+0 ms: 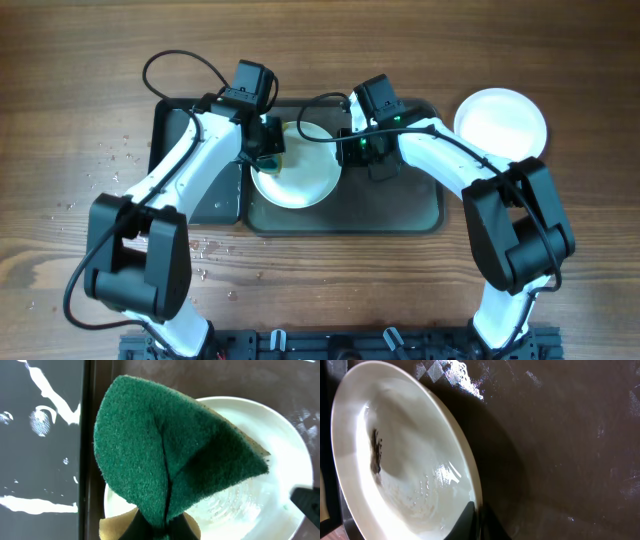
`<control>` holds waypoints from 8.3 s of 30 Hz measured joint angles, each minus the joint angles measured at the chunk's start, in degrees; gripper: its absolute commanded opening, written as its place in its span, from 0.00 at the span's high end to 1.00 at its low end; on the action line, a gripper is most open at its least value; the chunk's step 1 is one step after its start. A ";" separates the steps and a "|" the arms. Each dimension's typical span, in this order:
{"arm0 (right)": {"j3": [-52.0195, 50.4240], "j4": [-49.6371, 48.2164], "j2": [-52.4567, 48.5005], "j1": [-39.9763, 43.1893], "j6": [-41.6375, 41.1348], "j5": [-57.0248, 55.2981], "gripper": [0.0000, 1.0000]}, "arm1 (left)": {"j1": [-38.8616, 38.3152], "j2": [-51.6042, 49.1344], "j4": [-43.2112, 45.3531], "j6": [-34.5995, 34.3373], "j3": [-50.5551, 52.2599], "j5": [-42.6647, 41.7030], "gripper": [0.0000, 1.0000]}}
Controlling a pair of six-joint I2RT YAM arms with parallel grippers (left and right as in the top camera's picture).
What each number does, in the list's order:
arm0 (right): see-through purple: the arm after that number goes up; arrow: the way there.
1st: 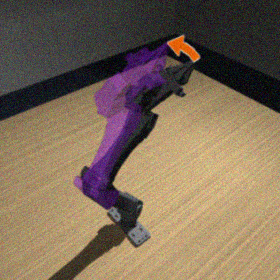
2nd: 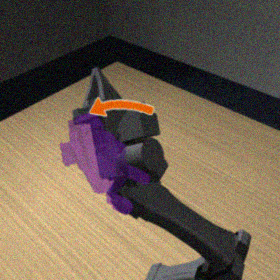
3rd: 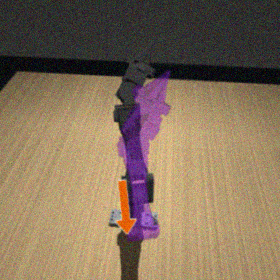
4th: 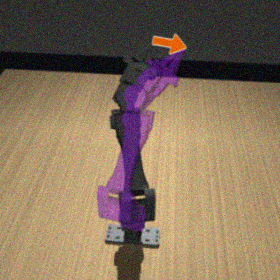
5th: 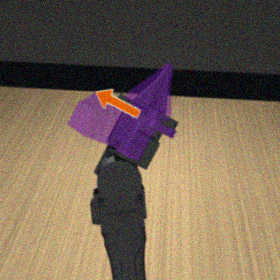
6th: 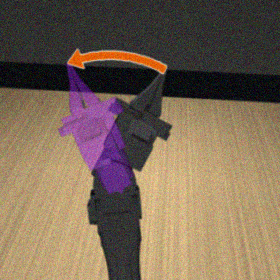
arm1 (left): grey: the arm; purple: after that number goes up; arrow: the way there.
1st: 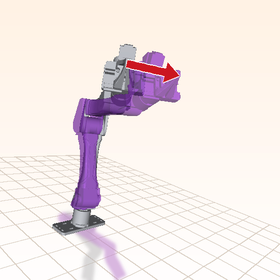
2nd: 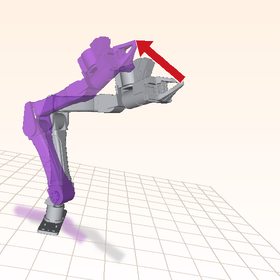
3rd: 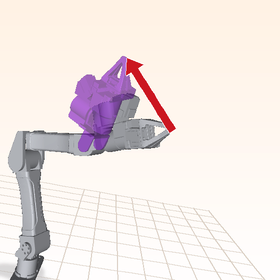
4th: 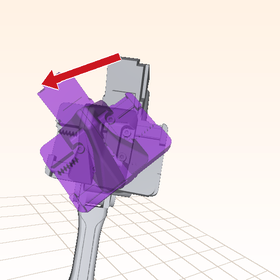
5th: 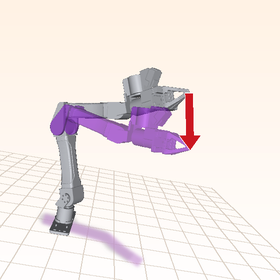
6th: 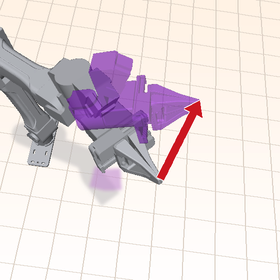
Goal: Clean dirty plates on tray and stack at the side
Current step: 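Move the sponge right over the held plate with the left gripper, then scrub the plate surface with the sponge while the right gripper holds it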
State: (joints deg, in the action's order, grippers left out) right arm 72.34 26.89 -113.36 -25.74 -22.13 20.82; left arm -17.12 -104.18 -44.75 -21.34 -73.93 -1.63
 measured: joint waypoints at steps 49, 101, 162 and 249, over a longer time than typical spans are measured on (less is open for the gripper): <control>0.00 2.62 0.00 -1.51 -1.84 -2.62 0.93 | -1.27 -1.05 0.39 -3.91 0.48 0.00 0.96; 0.00 2.67 0.00 -1.62 -2.03 -3.30 0.95 | -1.27 -1.05 0.39 -3.91 0.48 0.00 0.96; 0.00 2.14 -0.11 -1.18 -2.03 -4.57 0.96 | 0.85 -8.37 15.85 -2.19 6.99 -26.95 0.96; -0.02 1.31 -0.13 -1.62 -2.03 -3.48 0.96 | -1.25 -4.61 15.80 0.63 6.62 -2.23 0.96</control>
State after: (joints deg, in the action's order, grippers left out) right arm 72.31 28.21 -113.49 -27.35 -24.16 17.34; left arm -18.37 -108.79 -28.95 -20.71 -67.31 -3.86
